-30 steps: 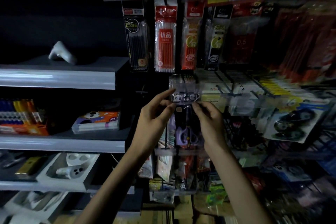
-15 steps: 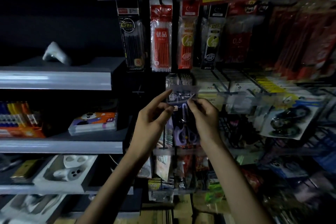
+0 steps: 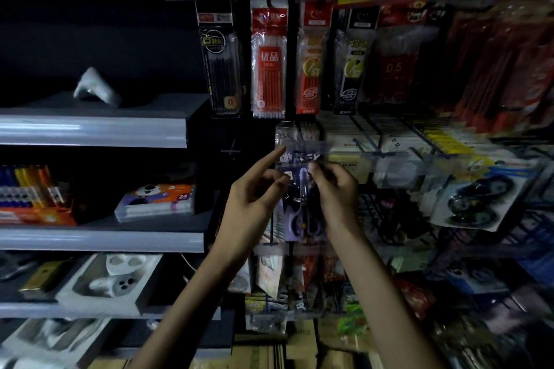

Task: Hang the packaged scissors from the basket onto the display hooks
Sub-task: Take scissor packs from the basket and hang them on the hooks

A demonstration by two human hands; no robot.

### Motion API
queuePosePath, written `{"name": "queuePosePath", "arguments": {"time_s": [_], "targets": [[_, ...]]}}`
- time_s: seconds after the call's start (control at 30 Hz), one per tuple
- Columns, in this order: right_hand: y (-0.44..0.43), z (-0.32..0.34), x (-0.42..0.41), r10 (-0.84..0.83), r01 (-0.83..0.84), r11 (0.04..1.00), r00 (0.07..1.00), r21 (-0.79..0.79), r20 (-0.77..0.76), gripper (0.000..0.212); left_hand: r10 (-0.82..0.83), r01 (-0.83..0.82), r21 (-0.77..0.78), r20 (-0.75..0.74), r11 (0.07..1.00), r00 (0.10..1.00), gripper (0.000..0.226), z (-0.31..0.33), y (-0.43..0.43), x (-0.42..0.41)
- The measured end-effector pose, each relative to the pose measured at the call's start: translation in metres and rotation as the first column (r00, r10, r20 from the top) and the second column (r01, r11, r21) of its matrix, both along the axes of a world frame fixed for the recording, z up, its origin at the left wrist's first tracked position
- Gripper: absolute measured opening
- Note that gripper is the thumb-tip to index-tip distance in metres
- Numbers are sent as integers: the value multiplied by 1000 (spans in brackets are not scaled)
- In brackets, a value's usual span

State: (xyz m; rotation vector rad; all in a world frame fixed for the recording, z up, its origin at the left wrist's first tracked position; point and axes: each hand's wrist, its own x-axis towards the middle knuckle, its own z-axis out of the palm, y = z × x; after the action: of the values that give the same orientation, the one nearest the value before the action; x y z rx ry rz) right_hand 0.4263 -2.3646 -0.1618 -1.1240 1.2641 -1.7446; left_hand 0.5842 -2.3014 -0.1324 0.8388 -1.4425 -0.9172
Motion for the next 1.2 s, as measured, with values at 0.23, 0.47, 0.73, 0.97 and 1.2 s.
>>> {"name": "queuePosePath", "arguments": {"time_s": [0.23,0.47,0.73,0.97,1.2], "targets": [[-3,-8,-2,15,-16,999,999,36,30,19,21,-21,-7,9,1000,1000,45,-5,3,7],[-1,-14,-5,18,-23,996,998,91,56,27,107,-107,53,1,993,994,39,-37,-8,3],[-4,-20,-9,24,-42,985,994,168,106,23,197,-217,167,128,962,972,28,-84,-31,-6],[4,-35,-15,61,-77,984,993,162,102,10,172,-167,189,-11,968,985,4,-91,-27,-12],[39,-56,-23,91,-96,984,995,151,38,39,224,-211,216,-37,953,974,21,-96,-28,-11]]}}
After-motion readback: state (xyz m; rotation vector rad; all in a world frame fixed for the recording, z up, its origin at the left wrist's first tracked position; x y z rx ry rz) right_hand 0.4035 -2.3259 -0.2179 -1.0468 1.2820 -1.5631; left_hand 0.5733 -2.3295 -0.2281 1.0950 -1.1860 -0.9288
